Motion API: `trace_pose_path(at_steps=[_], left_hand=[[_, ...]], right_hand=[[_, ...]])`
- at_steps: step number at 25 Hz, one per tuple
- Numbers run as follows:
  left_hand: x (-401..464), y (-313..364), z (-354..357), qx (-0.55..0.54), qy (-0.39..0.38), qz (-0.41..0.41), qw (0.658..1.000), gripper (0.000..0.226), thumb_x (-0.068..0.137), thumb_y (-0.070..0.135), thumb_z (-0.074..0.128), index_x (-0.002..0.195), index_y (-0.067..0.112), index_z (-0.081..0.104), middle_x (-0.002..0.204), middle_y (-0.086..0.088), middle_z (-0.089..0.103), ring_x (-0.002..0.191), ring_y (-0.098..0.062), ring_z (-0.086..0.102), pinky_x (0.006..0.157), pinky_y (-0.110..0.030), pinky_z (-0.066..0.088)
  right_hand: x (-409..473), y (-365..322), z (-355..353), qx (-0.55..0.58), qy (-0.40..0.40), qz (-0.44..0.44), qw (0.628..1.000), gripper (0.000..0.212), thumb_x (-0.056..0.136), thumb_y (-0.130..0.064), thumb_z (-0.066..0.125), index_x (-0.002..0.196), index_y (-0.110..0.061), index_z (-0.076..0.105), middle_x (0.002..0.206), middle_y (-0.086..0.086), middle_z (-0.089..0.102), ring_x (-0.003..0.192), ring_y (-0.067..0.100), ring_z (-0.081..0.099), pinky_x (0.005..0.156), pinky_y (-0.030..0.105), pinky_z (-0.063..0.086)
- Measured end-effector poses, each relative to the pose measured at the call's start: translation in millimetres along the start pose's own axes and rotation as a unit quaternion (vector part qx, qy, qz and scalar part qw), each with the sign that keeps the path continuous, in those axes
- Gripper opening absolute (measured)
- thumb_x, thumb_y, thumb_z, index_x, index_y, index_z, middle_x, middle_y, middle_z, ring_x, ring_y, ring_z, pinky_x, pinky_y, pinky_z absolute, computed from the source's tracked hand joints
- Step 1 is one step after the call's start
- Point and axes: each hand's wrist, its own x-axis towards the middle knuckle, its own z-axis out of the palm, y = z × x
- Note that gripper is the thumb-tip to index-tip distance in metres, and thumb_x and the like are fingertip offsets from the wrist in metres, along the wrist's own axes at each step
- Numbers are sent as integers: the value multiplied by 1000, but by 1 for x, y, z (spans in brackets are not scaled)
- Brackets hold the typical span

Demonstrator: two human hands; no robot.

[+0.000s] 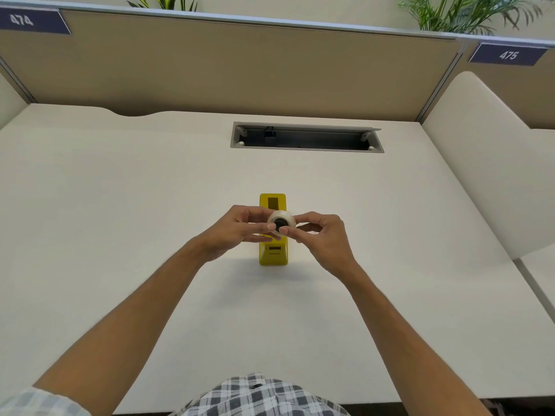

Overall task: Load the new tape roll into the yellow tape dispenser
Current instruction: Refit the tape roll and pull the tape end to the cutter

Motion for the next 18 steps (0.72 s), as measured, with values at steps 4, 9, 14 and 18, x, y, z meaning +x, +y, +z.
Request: trace_pose_path(at_steps=[4,9,14,18], left_hand=[[2,-5,2,0,40,9,999,28,92,17,63,120,14,66,110,-11,72,102,-24,70,87,-33,57],[3,-14,1,-36,110,19,993,26,92,20,62,117,18,66,107,-9,74,96,-23,70,81,-31,57],[5,-50,-3,183,327,34,927,21,90,25,65,109,17,69,108,5,71,100,-11,66,77,-20,49],[-3,-89,-7,272,321,13,907,30,90,27,66,118,17,65,125,1,64,120,-16,54,97,-26,40]], right_hand=[[3,2,5,9,21,15,1000,19,68,-36,85,82,-25,78,72,-6,75,68,10,71,70,26,55],[12,7,9,-3,36,30,999,17,70,-37,83,80,-25,78,70,-7,74,66,10,70,71,31,57],[23,15,23,-73,129,23,989,18,72,-38,82,80,-24,76,77,-14,73,66,2,68,60,13,50],[30,18,38,-130,165,-21,978,18,76,-31,80,78,-15,73,75,-4,69,64,9,65,63,29,55]])
